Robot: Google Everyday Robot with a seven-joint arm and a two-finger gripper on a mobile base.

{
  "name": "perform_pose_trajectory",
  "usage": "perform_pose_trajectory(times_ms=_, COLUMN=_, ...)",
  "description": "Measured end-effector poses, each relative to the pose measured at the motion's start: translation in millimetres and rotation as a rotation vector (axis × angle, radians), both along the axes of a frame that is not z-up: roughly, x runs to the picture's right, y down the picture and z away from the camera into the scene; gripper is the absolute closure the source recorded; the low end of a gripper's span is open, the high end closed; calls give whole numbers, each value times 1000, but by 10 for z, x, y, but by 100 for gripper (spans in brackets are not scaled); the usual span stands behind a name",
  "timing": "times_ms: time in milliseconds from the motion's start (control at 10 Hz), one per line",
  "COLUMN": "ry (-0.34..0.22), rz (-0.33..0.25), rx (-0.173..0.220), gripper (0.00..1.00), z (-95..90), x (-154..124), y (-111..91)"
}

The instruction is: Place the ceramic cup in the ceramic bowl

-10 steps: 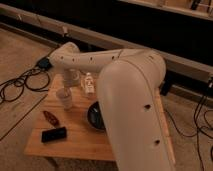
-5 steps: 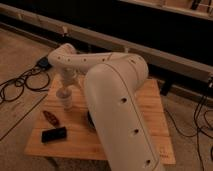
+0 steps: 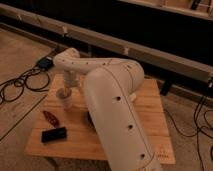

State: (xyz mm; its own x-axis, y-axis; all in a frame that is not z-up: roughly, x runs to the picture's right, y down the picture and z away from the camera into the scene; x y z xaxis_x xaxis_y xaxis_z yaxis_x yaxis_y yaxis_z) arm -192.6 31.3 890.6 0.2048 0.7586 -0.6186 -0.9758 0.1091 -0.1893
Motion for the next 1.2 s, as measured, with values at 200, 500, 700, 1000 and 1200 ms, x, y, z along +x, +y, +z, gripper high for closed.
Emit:
perform_pose_trajectory(times_ms=200, ry=-17, rz=3, rx=-14, gripper=47, z=39, x=4, y=33)
perform_pose_trajectory(times_ms=500, ry=-35, rz=9, rx=-33, gripper=75, z=37, x=3, y=88)
perform_pose_trajectory(times_ms=700, ry=-44, rz=16, rx=-57, gripper=95, z=-19, x=21, y=139)
perform_pose_trajectory(times_ms=1000, ry=-72, rz=31, rx=-66, gripper=100, z=-199, x=52, y=98)
perform_pose_trajectory(times_ms=1200, ry=-81, rz=49, rx=-52, gripper=100, z=-329, x=163, y=11)
